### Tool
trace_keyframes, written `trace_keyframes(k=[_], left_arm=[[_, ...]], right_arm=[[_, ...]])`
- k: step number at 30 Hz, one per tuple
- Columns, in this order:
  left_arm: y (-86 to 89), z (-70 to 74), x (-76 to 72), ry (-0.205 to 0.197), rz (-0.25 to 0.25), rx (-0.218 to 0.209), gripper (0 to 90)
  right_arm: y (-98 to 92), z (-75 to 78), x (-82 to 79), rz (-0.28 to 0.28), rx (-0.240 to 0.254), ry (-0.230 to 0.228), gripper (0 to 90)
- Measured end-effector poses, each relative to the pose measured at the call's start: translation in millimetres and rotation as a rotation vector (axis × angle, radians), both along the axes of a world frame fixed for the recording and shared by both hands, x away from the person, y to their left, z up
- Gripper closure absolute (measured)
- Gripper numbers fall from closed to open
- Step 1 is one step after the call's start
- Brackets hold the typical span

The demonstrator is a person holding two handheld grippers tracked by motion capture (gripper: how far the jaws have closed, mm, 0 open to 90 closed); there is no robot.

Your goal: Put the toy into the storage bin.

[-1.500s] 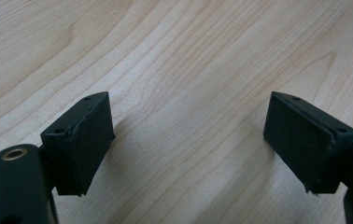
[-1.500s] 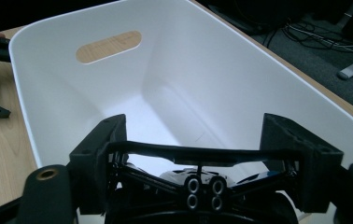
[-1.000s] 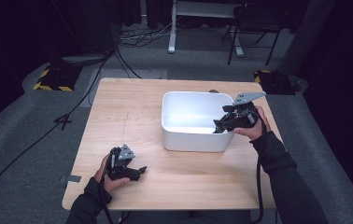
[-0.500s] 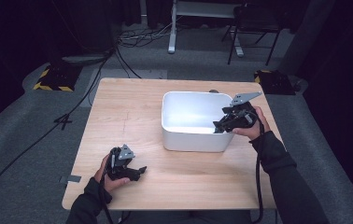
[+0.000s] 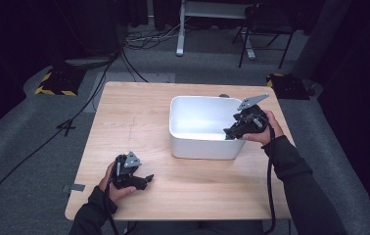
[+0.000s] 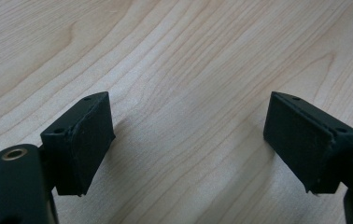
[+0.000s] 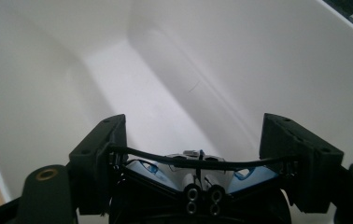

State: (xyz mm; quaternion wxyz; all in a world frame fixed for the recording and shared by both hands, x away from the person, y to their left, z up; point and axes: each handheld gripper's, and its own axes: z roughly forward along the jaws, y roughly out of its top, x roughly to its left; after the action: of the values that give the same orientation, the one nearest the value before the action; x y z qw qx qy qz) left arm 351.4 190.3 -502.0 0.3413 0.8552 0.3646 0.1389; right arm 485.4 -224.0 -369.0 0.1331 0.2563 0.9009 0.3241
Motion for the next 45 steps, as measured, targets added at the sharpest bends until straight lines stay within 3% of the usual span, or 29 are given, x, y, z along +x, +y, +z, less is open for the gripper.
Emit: trace_keyframes(k=[9,17,18,20,23,45], left_arm=[[0.0,0.0,-0.1,0.001,0.001,-0.001,16.4],[0.0,0.0,0.0,0.0,0.0,-0.001,16.4],[0.0,0.0,-0.1,0.001,0.001,0.0,16.3],[0.0,0.0,0.0,0.0,0.0,-0.001,16.4],[0.0,0.0,0.0,0.0,0.0,0.0,16.4],[0.0,0.0,0.0,0.0,0.0,0.0,16.4]], right_arm=[[3.9,3.7,1.0,0.005,-0.016,0.01,24.3],[9.5,7.1,5.1,0.024,-0.078,0.043,24.3],[11.0,7.5,3.6,0.006,-0.082,0.06,24.3],[12.5,6.4,5.6,0.029,-0.097,0.056,24.2],[15.8,3.1,6.7,0.047,-0.115,0.084,24.1],[16.8,2.6,4.9,0.062,-0.106,0.079,24.1]])
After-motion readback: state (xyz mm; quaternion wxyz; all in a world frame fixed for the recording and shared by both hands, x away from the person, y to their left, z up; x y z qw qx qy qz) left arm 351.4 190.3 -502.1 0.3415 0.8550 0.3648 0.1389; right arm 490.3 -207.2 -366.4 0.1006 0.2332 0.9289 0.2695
